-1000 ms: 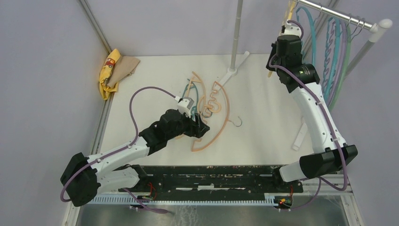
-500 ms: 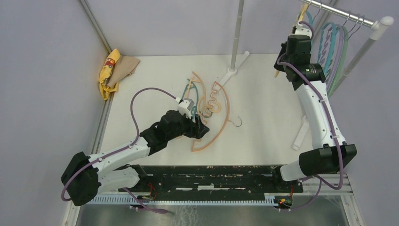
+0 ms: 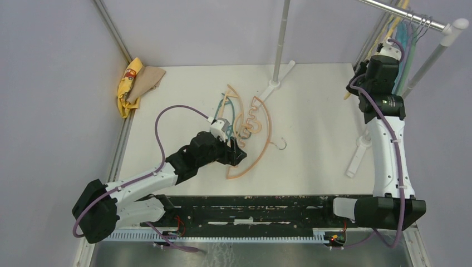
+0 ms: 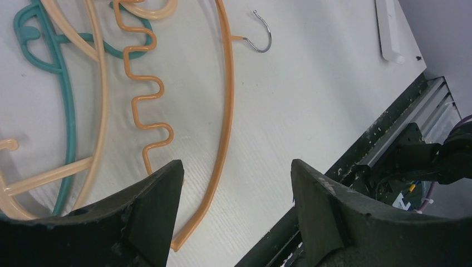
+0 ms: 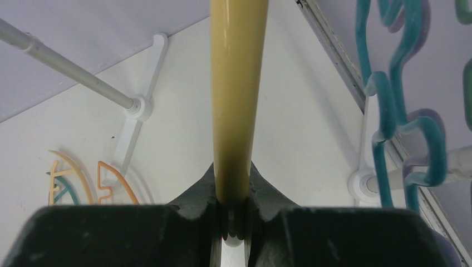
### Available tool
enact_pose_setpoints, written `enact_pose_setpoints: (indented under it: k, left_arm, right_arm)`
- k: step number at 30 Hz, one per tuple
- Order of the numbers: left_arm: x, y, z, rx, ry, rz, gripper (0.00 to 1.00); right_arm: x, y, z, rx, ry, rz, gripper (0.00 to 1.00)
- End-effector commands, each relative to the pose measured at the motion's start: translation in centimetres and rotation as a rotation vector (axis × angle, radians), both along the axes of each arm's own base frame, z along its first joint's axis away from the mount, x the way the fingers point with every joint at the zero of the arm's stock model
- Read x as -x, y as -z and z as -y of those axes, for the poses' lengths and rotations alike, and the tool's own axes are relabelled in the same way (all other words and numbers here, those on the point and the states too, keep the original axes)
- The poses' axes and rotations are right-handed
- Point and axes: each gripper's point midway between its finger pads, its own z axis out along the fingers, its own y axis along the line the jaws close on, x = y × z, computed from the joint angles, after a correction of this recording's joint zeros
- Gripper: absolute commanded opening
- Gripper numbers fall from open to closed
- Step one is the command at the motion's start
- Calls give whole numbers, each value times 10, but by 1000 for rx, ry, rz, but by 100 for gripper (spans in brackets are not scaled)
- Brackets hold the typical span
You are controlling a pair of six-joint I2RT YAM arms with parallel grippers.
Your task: Organize the hangers
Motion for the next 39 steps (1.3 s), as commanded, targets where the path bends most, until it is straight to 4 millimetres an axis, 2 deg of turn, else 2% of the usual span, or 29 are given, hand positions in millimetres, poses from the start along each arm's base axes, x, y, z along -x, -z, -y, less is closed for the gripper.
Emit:
enact_pose_setpoints:
  k: [1,4,10,16,20,29,33,39]
  left_arm:
    - [-1,-11,5,42,12,37,77]
    - [-1,-9,6,41,13,32,77]
    - [-3,-2,8,34,13,20,77]
    - [-4,4,12,35,18,5,77]
    - [-4,10,13,25,19,-5,78]
    - [-5,25,15,2,19,-33,80]
    - [-5,30,16,2,20,-42,79]
    - [2,42,21,-50,71,-28,79]
  right_arm:
    - [12,10,9,-63,25,-5,8]
    - [14,11,4,-72,-11,-8,19]
    - [25,-3,-1,-53,-47,15,52]
    - [56,-32,-3,-6,-54,79,75]
    - [84,-49,-2,30,-48,113,86]
    - [133,-85,-1,145,-43,245,90]
    - [140,-89,1,163,-35,260,90]
    - [149,-105,-11,151,-86,327,90]
